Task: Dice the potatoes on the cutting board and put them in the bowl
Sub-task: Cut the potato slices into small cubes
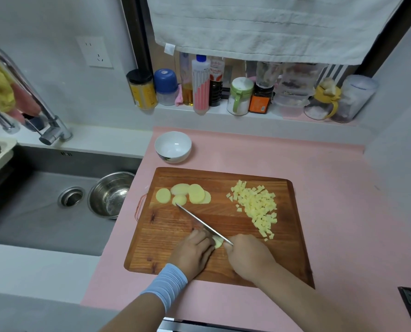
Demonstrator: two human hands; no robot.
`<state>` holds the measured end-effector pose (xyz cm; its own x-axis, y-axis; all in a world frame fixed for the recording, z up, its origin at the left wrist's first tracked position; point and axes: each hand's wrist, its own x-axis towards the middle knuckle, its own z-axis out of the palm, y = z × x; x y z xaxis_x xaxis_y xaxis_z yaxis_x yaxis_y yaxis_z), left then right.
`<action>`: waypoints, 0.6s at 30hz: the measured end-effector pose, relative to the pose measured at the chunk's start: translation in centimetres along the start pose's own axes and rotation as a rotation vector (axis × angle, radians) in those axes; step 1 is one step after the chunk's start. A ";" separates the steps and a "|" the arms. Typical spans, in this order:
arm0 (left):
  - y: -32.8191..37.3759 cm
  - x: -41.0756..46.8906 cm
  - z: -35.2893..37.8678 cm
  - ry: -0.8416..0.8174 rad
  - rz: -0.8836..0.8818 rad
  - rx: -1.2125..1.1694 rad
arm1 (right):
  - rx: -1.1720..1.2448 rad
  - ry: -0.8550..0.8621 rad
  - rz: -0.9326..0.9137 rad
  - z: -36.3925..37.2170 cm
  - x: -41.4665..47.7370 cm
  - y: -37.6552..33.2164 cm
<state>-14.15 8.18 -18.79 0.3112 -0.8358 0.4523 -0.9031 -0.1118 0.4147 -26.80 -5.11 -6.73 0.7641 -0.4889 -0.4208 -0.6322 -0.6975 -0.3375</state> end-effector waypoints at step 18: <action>0.1 -0.5 -0.1 0.012 -0.024 0.002 | -0.035 0.010 -0.042 -0.9 -2.0 -0.1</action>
<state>-14.35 8.63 -18.88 0.3360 -0.8265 0.4516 -0.8961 -0.1328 0.4235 -28.19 -4.50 -5.10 0.7910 -0.4645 -0.3982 -0.5952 -0.7349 -0.3251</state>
